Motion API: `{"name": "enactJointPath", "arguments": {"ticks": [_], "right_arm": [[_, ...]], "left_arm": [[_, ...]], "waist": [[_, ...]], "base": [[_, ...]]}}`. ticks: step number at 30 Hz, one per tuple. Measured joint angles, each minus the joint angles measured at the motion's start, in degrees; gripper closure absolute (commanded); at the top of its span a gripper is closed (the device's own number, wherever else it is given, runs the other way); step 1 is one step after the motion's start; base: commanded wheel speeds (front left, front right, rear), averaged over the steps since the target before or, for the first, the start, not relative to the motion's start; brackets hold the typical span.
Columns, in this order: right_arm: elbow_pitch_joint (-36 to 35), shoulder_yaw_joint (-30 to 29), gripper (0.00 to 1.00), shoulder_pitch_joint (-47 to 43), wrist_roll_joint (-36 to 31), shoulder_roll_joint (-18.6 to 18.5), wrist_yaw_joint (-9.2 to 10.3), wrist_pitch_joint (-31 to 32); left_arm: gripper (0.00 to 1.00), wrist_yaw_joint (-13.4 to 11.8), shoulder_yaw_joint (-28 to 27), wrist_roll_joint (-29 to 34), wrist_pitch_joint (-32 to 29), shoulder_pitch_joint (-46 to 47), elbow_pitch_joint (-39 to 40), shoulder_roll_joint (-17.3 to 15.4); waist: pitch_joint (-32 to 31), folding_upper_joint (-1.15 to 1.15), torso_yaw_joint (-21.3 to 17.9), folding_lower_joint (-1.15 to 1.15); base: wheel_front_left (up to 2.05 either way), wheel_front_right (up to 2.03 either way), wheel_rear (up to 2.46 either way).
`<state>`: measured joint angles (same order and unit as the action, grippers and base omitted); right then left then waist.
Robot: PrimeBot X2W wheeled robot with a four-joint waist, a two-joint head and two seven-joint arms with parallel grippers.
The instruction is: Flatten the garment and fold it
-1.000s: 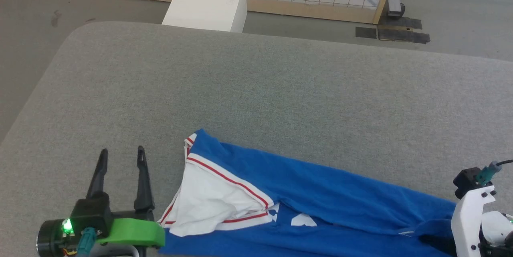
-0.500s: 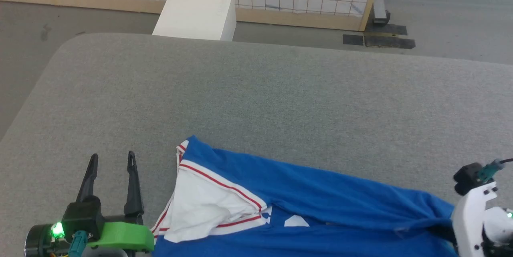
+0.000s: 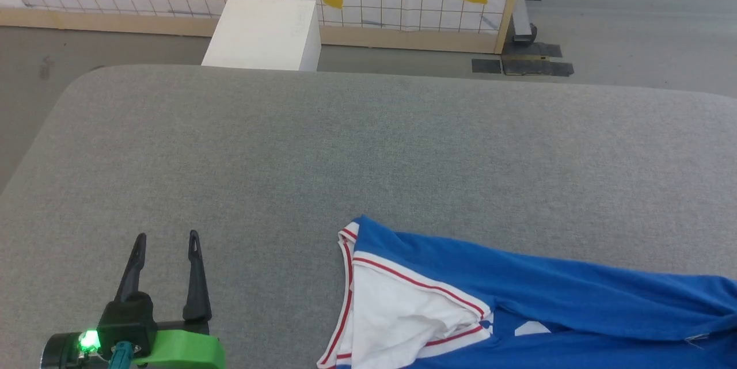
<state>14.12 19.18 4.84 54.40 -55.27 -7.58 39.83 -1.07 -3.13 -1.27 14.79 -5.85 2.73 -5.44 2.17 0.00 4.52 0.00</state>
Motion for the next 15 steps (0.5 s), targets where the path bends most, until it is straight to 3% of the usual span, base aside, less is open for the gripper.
{"name": "enactJointPath", "arguments": {"ticks": [3,15], "right_arm": [[-2.7,0.0,1.0,-0.9,0.1,0.4,0.01,0.0],[-26.2,6.3,1.0,1.2,-0.4,4.2,0.01,3.6]], "left_arm": [[0.0,0.0,0.0,0.2,0.0,0.0,-0.1,0.0],[0.0,0.5,1.2,0.6,0.0,-0.2,-0.4,-0.3]], "waist": [[-0.3,0.0,-0.1,0.0],[-0.3,0.0,0.6,0.0]], "base": [[0.0,0.0,0.0],[0.0,0.0,0.0]]}}
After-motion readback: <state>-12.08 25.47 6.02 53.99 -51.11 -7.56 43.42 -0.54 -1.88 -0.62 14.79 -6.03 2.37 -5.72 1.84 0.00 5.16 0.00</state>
